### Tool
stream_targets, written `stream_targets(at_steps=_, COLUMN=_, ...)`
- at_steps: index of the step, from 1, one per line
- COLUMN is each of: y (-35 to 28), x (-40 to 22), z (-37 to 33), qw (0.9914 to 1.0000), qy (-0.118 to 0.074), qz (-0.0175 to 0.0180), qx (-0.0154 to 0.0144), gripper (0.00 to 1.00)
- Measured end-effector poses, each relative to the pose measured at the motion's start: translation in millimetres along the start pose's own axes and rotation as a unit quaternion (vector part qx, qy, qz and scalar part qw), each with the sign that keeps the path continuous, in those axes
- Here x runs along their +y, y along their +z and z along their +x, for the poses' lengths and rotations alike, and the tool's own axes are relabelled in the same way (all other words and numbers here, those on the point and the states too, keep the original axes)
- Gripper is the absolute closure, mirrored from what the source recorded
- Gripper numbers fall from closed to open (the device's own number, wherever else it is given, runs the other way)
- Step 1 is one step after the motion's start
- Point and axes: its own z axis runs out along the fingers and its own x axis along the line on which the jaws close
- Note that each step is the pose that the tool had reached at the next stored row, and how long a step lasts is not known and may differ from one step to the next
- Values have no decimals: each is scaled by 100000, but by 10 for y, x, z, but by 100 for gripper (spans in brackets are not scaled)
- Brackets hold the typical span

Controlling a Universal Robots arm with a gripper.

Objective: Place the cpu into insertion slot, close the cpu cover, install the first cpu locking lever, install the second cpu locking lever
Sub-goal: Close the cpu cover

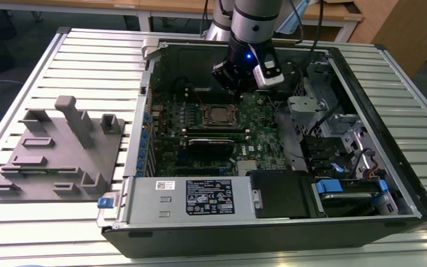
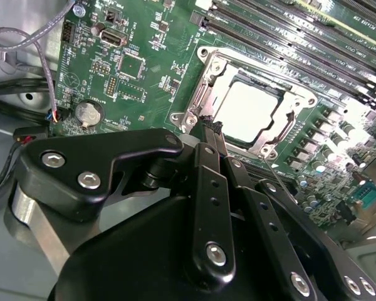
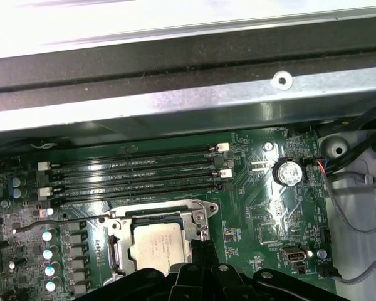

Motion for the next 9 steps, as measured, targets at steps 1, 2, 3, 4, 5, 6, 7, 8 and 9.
stream_targets(at_steps=1, y=0, x=0, z=0, qw=100000, qy=-54, qz=1, qx=1, gripper=89)
stream_targets(at_steps=2, y=0, x=0, z=0, qw=100000, qy=-104, qz=3, qx=4, gripper=89)
stream_targets(at_steps=3, y=0, x=0, z=0, qw=100000, qy=-154, qz=2, qx=6, gripper=89)
stream_targets(at_steps=4, y=0, x=0, z=0, qw=100000, qy=-202, qz=3, qx=8, gripper=89)
stream_targets(at_steps=5, y=0, x=0, z=0, qw=100000, qy=-242, qz=4, qx=10, gripper=89)
stream_targets(at_steps=6, y=0, x=0, z=0, qw=100000, qy=-289, qz=4, qx=14, gripper=89)
stream_targets(at_steps=7, y=0, x=0, z=0, qw=99999, qy=-329, qz=4, qx=15, gripper=89)
stream_targets(at_steps=8, y=0, x=0, z=0, qw=99999, qy=-367, qz=3, qx=18, gripper=89)
stream_targets(at_steps=9, y=0, x=0, z=0, qw=99999, qy=-406, qz=6, qx=17, gripper=89)
